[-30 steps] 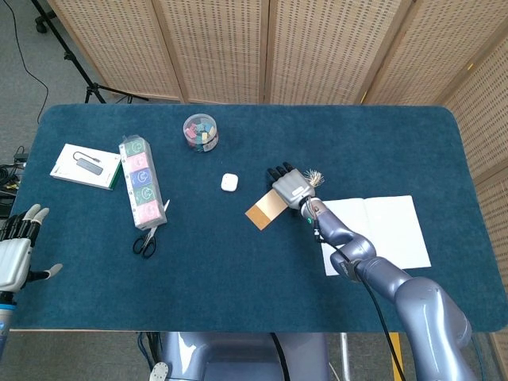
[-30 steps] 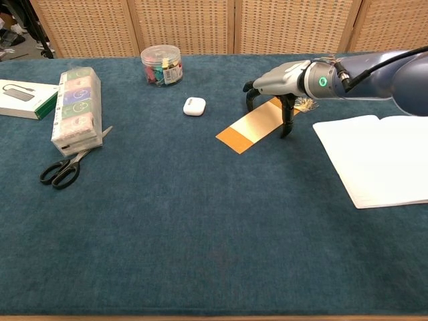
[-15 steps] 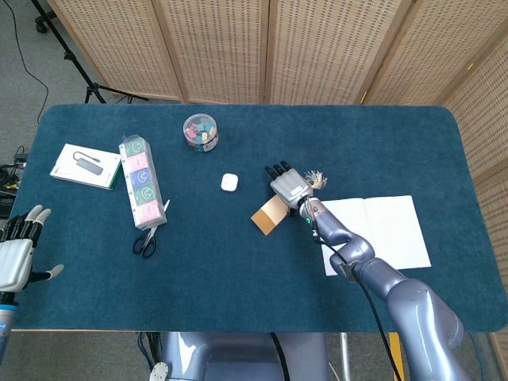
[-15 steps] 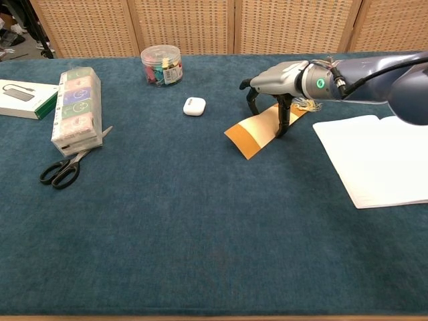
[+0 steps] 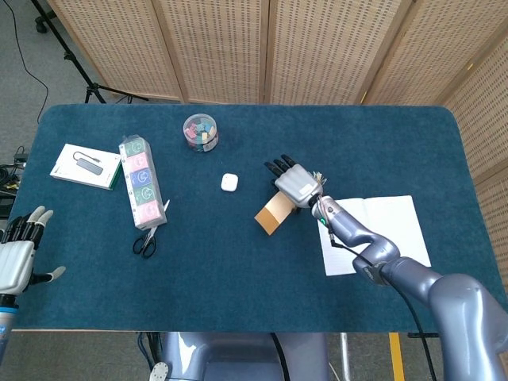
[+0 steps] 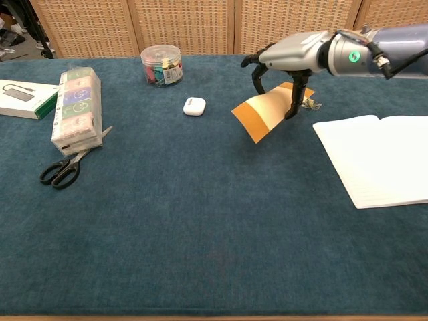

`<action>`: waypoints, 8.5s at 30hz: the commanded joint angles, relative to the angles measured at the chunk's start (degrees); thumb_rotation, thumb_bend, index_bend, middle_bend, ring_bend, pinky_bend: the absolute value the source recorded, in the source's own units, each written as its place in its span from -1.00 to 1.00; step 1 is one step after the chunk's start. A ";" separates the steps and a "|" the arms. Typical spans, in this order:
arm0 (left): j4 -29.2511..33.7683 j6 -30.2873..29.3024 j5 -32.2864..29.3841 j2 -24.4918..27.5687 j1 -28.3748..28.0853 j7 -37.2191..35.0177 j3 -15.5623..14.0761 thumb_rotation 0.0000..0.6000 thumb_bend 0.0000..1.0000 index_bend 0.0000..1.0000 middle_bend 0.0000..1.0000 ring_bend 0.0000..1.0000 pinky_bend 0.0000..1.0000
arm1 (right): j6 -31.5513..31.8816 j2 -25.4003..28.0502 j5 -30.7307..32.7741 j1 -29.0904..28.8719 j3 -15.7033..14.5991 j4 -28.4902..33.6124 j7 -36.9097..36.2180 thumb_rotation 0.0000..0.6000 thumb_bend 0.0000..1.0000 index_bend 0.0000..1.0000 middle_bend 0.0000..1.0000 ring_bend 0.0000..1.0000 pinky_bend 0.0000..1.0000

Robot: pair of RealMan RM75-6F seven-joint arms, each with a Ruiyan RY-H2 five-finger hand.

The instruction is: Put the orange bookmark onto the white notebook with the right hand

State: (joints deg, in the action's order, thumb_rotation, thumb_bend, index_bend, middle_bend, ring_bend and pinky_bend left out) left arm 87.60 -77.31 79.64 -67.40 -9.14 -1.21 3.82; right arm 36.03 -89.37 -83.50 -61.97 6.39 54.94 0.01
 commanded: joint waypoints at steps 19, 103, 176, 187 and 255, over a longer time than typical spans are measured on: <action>2.20 -1.26 3.41 -1.37 0.00 4.91 -1.92 1.00 -1.00 -1.00 -1.00 -1.00 -1.00 | 22.04 11.91 -24.68 12.80 -19.67 -14.60 7.90 1.00 -0.69 -0.13 -0.93 -1.00 -1.00; 2.21 -0.13 2.88 -2.19 -0.41 6.53 -2.60 1.00 -1.00 -1.00 -1.00 -1.00 -1.00 | 26.48 6.57 -36.44 13.11 -32.54 -27.97 5.02 1.00 -0.69 -0.99 -1.00 -1.00 -1.00; 14.01 -3.84 8.00 11.61 2.60 -8.73 -4.72 1.00 -1.00 -1.00 -1.00 -1.00 -1.00 | 0.05 21.10 28.30 21.44 -7.76 23.21 -1.95 1.00 1.00 -1.00 -1.00 -1.00 -1.00; 14.03 -3.68 7.76 11.52 2.67 -8.20 -4.64 1.00 -1.00 -1.00 -1.00 -1.00 -1.00 | -0.71 19.23 30.63 22.26 -6.94 18.81 -0.65 1.00 1.00 -1.00 -1.00 -1.00 -1.00; 14.69 -2.46 7.21 10.28 2.47 -4.90 -4.42 1.00 -1.00 -1.00 -1.00 -1.00 -1.00 | -0.20 16.28 15.27 20.96 -12.67 13.20 22.45 1.00 1.00 -0.97 -0.98 -1.00 -1.00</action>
State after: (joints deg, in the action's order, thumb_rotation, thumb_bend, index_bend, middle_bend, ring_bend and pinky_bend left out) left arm 102.26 -79.79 86.88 -57.09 -6.66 -6.13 -0.60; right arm 35.83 -73.12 -68.14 -41.04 -6.22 68.20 22.38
